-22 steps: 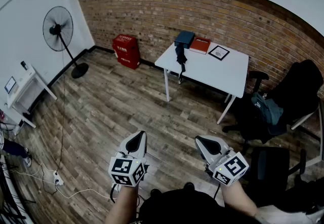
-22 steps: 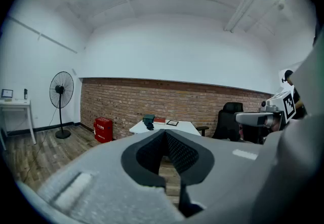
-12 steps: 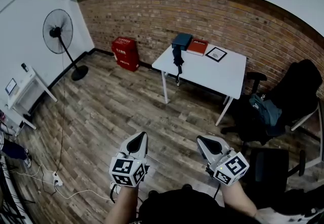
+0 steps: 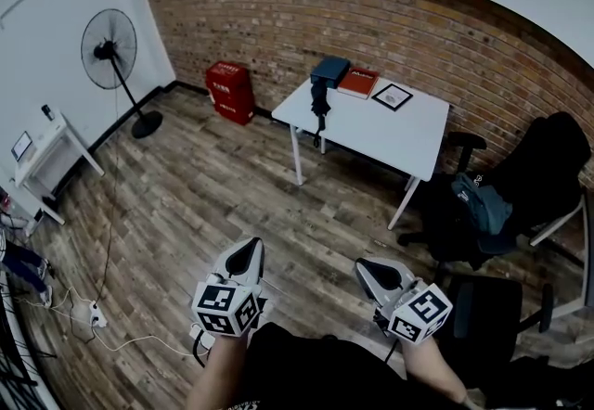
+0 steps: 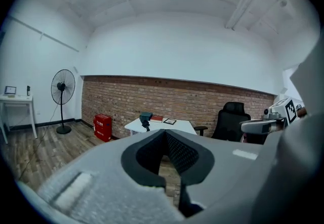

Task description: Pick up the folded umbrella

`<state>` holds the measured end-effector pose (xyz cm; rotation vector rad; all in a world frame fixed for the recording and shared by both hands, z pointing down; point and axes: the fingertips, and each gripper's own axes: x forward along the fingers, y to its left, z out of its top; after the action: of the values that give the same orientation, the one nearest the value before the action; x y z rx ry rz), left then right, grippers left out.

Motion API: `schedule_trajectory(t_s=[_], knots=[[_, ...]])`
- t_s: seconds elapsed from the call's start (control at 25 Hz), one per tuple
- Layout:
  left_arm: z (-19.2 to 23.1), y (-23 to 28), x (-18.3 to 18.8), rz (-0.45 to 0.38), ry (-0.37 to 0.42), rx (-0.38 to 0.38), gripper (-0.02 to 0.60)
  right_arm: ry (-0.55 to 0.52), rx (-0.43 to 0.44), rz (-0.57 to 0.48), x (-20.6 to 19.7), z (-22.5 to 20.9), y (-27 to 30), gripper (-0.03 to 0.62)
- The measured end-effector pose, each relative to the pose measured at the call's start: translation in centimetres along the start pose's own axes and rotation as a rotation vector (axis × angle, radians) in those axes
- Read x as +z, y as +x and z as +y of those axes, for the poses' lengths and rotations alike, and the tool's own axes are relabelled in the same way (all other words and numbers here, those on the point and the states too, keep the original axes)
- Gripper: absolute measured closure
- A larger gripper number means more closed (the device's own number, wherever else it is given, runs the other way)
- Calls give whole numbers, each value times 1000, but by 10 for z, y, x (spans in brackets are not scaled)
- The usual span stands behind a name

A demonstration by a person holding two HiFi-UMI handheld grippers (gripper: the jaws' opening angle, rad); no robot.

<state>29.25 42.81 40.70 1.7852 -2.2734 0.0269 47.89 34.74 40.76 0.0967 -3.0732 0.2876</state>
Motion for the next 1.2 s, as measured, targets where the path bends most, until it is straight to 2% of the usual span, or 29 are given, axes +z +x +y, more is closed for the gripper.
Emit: schedule_trajectory(t_s=[0.24, 0.48, 0.64, 1.0, 1.2], knots=[[4, 18, -22, 48, -34, 6, 575, 51, -13, 53, -23, -17, -1, 592], [18, 53, -19, 51, -27, -31, 576, 80, -24, 100, -36, -36, 25, 592], [46, 80, -5, 39, -40, -56, 576, 96, -33, 127, -35, -53, 62, 592], [135, 153, 33, 27, 7, -86, 577, 98, -27, 144, -16, -91, 186, 592], [180, 188, 59, 8, 43, -131, 575, 99, -83, 163, -9, -114, 239, 592]])
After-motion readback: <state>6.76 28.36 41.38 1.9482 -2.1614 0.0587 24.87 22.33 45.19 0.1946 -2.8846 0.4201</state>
